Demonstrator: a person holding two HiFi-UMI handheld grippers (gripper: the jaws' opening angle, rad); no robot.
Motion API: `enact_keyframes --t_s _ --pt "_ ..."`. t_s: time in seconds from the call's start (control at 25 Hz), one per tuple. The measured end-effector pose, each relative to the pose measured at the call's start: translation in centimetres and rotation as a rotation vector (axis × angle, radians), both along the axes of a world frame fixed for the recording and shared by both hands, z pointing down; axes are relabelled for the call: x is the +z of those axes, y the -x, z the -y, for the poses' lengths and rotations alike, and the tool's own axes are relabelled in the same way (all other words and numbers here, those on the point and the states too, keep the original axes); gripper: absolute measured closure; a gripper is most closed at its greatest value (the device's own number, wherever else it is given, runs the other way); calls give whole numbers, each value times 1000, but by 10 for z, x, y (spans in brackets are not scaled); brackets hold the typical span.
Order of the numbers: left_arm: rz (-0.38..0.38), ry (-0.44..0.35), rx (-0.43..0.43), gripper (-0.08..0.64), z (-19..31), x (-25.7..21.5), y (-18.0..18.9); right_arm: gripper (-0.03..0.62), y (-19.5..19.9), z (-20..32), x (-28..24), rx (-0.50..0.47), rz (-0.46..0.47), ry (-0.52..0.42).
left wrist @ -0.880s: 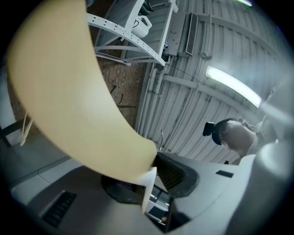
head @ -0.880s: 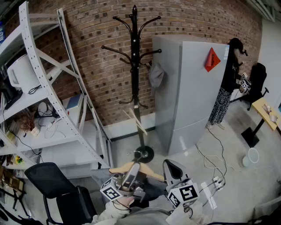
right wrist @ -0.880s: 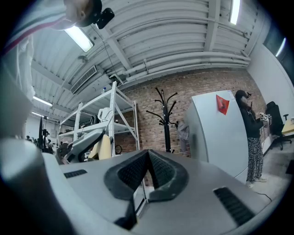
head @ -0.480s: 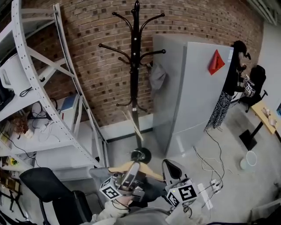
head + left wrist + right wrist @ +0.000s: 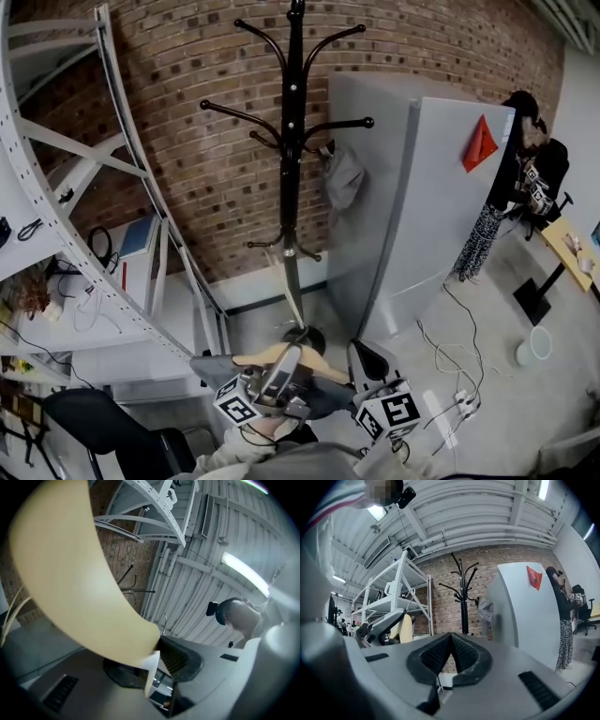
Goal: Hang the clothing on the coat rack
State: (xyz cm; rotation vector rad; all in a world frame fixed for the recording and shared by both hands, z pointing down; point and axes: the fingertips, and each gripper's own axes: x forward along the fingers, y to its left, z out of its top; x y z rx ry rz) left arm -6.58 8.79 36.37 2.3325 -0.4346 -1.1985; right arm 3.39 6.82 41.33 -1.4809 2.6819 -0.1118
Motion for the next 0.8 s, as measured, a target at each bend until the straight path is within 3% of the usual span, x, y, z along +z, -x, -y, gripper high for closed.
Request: enact_keyframes --t_s 0.44,0.8 --pt "25 -3 26 457 104 -7 39 569 42 104 -2 27 11 11" --pt "21 -15 54 457 156 -11 71 569 72 160 -6 66 19 -1"
